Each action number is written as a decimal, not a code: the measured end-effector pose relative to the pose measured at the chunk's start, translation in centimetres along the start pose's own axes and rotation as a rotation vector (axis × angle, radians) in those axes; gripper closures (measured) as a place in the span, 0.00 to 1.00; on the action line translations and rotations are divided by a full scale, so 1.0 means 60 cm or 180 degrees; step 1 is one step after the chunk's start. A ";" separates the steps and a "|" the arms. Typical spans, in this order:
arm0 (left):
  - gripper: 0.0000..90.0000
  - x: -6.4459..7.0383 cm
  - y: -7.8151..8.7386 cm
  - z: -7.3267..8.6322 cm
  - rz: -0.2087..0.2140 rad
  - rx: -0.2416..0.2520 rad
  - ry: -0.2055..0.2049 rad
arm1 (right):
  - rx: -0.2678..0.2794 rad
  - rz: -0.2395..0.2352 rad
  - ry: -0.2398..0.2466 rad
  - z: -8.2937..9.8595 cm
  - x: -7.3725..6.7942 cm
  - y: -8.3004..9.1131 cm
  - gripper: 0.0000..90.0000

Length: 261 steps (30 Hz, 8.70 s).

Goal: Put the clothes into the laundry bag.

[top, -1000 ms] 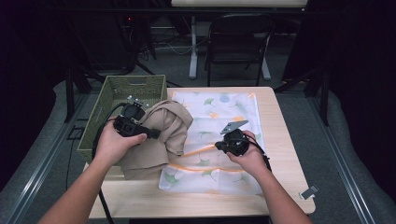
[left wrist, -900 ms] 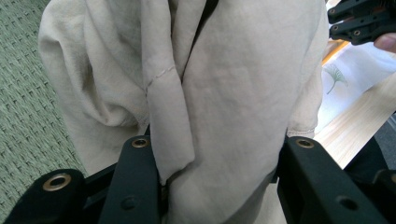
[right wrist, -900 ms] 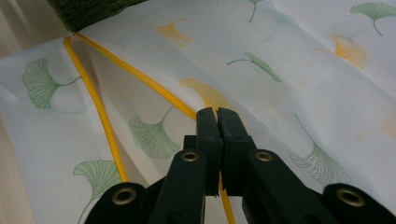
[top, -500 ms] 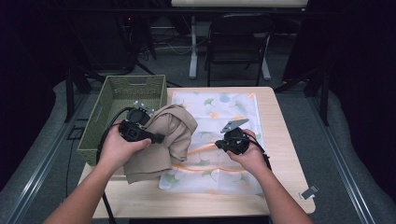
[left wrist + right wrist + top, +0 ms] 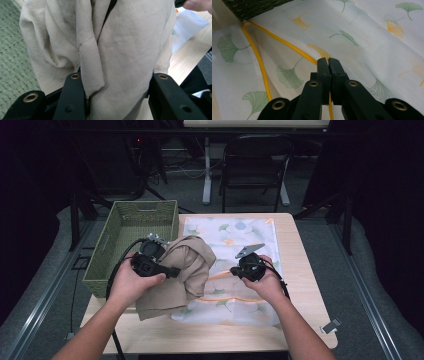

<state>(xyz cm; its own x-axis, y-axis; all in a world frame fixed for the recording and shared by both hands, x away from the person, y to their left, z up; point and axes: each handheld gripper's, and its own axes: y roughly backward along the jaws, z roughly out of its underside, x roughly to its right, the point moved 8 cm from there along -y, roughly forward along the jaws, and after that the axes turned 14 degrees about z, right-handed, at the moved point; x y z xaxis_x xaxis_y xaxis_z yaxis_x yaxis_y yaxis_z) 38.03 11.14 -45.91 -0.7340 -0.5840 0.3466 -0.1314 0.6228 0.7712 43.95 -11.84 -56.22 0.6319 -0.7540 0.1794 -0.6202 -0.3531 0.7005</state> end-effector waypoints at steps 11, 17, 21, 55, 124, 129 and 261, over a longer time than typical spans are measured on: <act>0.69 0.024 -0.015 0.004 0.0061 -0.0032 -0.0110 | -0.0035 -0.0011 -0.0055 -0.017 0.019 -0.010 0.98; 0.69 0.031 -0.024 0.011 0.0097 0.0029 -0.0132 | -0.0063 0.0045 -0.0011 -0.026 0.025 -0.008 0.98; 0.69 0.036 -0.032 0.016 0.0140 0.0039 -0.0157 | -0.0070 0.0011 -0.0065 -0.030 0.030 -0.008 0.98; 0.70 0.067 -0.111 0.038 0.0379 -0.0060 -0.0294 | -0.0095 0.0036 -0.0106 -0.054 0.031 -0.018 0.98; 0.71 0.065 -0.275 0.078 0.0416 -0.0399 -0.0282 | 0.0478 0.0084 -0.0282 -0.068 0.014 0.052 0.98; 0.71 0.066 -0.276 0.076 0.0403 -0.0422 -0.0284 | 0.0541 0.0084 -0.0299 -0.073 0.018 0.058 0.98; 0.52 0.000 -0.296 0.045 0.0077 0.0393 0.0073 | 0.0494 0.0087 -0.0197 -0.067 0.001 0.058 0.98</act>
<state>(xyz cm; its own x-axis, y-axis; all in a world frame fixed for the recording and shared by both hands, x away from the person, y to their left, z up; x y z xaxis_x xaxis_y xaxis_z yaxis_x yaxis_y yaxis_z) 38.59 1.49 -61.05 -0.7227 -0.5790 0.3776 -0.1959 0.6954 0.6914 43.67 -10.90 -50.99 0.5869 -0.7955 0.1508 -0.7042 -0.4096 0.5799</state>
